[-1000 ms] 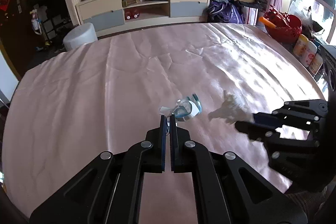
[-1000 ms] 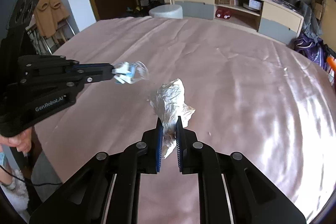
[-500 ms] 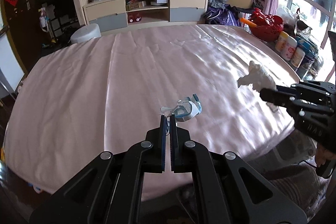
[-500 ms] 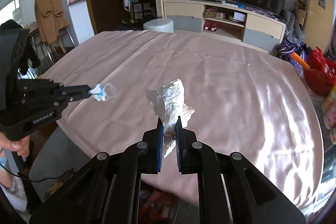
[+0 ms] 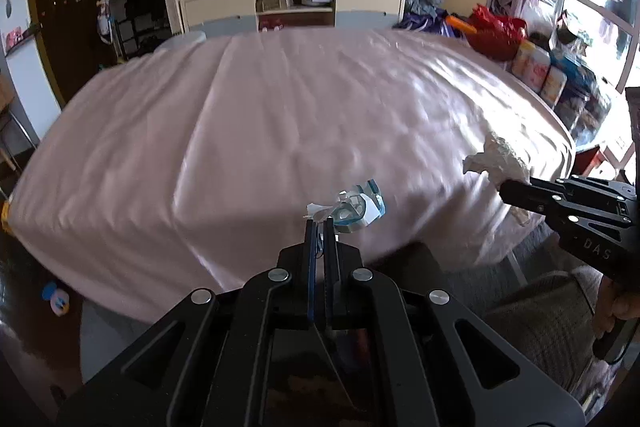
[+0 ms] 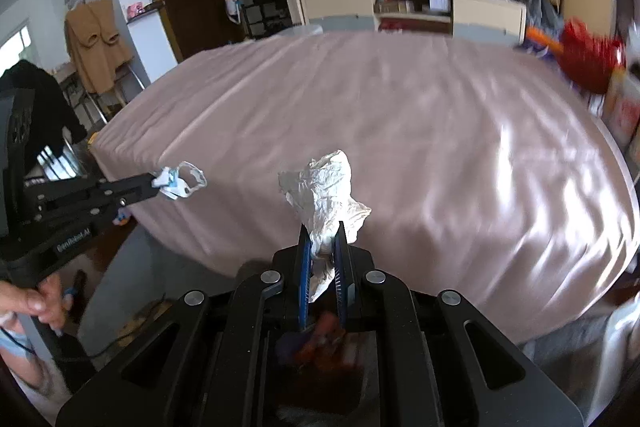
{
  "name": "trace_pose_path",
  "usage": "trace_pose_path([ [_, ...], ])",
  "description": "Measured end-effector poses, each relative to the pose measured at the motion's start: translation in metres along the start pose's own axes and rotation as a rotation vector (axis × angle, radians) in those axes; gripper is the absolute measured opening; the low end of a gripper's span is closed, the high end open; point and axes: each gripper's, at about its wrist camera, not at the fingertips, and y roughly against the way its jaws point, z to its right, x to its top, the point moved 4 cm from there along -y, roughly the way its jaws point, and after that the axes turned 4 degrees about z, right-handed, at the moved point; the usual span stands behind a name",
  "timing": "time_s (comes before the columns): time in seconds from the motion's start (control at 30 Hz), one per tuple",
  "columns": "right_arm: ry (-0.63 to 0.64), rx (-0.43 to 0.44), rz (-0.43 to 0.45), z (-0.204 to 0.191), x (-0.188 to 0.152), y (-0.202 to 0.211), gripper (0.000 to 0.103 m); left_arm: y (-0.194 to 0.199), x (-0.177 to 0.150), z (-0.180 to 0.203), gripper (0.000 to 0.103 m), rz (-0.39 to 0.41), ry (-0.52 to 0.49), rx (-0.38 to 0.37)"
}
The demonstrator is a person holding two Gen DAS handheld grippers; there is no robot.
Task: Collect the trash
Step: 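Carry the tissue and wrapper down into the black bin and release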
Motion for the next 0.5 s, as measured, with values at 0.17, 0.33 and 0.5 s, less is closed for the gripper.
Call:
trace_pose_path([
  [0.17,-0.069,0.025,-0.071,0.004,-0.038,-0.016,0.012,-0.015,-0.043,0.006,0.003,-0.071,0.034,-0.008],
  [0.33,-0.112,-0.002,-0.157,0.010,-0.075,-0.037,0.012,-0.041,-0.082,0.012,0.003,-0.169,0.076,-0.019],
  [0.5,-0.156,-0.001,-0.235,0.012,-0.106,-0.053,0.012,-0.064,-0.107,0.023,0.003,-0.243,0.070,-0.043],
])
